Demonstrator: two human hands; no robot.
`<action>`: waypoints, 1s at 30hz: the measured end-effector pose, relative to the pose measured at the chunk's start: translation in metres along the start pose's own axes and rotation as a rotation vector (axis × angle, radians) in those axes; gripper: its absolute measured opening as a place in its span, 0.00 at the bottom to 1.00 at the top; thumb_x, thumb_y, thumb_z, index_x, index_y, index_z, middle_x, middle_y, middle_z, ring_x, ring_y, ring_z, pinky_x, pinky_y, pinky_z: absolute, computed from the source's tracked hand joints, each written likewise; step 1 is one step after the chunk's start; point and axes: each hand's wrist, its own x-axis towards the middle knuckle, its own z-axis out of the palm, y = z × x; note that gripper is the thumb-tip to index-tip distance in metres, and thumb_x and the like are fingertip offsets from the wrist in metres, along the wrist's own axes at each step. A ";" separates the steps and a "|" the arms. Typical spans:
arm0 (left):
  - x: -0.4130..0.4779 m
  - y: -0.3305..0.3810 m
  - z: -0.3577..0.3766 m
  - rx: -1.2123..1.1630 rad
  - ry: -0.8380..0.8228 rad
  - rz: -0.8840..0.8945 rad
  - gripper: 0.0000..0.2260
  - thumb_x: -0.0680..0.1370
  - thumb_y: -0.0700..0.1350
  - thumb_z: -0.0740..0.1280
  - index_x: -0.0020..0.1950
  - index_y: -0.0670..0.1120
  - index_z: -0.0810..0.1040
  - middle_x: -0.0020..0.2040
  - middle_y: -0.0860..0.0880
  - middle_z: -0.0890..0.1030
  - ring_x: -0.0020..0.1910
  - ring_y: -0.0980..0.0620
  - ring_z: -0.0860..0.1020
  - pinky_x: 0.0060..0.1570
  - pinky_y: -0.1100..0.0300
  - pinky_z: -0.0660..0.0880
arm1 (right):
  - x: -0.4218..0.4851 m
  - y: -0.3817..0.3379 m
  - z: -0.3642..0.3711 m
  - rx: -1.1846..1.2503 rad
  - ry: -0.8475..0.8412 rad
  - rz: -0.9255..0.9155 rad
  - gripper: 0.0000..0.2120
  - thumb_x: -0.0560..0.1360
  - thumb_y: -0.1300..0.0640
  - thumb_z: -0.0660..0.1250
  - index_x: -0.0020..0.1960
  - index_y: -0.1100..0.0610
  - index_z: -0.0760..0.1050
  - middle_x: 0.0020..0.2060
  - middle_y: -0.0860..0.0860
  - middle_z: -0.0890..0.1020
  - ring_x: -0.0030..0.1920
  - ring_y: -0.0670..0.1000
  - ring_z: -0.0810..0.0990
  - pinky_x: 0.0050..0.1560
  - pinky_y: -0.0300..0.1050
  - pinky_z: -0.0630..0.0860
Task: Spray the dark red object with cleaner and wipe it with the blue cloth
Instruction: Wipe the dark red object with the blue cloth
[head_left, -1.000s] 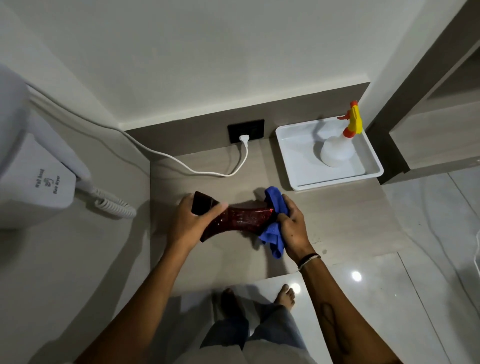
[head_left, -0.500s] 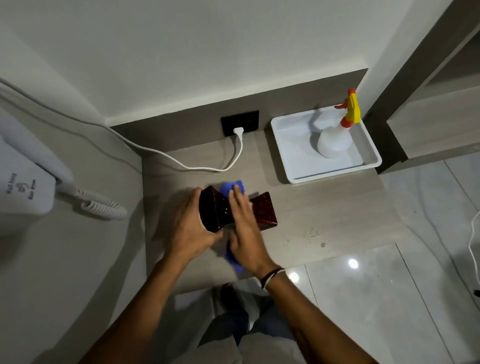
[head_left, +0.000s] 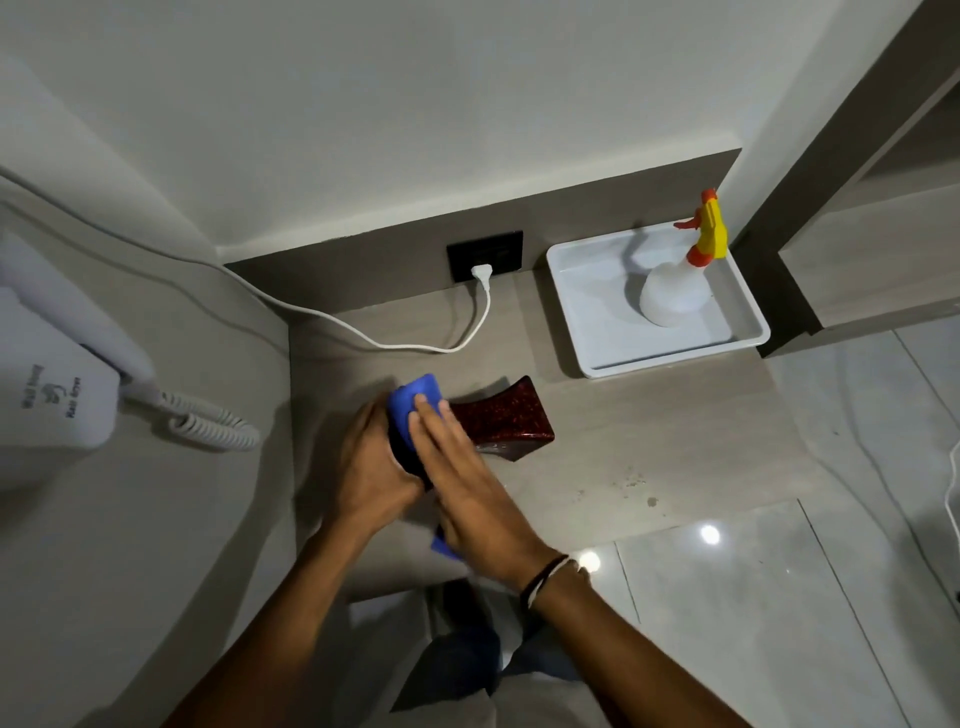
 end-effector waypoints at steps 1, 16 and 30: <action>-0.002 -0.002 -0.002 0.019 -0.018 -0.020 0.34 0.63 0.40 0.83 0.69 0.41 0.79 0.64 0.41 0.83 0.62 0.38 0.82 0.62 0.50 0.78 | 0.000 0.014 -0.011 0.036 0.014 0.099 0.46 0.76 0.73 0.58 0.89 0.51 0.46 0.89 0.51 0.45 0.89 0.55 0.43 0.88 0.60 0.50; -0.006 -0.007 -0.003 0.000 -0.040 -0.087 0.36 0.58 0.54 0.84 0.64 0.52 0.79 0.59 0.51 0.84 0.56 0.49 0.83 0.53 0.53 0.81 | -0.016 0.077 -0.068 -0.126 0.075 0.443 0.40 0.80 0.78 0.59 0.87 0.63 0.49 0.88 0.60 0.50 0.88 0.62 0.52 0.88 0.59 0.55; 0.013 0.001 -0.024 0.192 -0.291 0.022 0.60 0.59 0.64 0.86 0.83 0.56 0.56 0.82 0.47 0.66 0.76 0.41 0.73 0.63 0.51 0.78 | 0.025 0.078 -0.057 0.601 0.475 0.769 0.33 0.80 0.77 0.55 0.84 0.62 0.62 0.81 0.59 0.70 0.79 0.55 0.71 0.72 0.25 0.71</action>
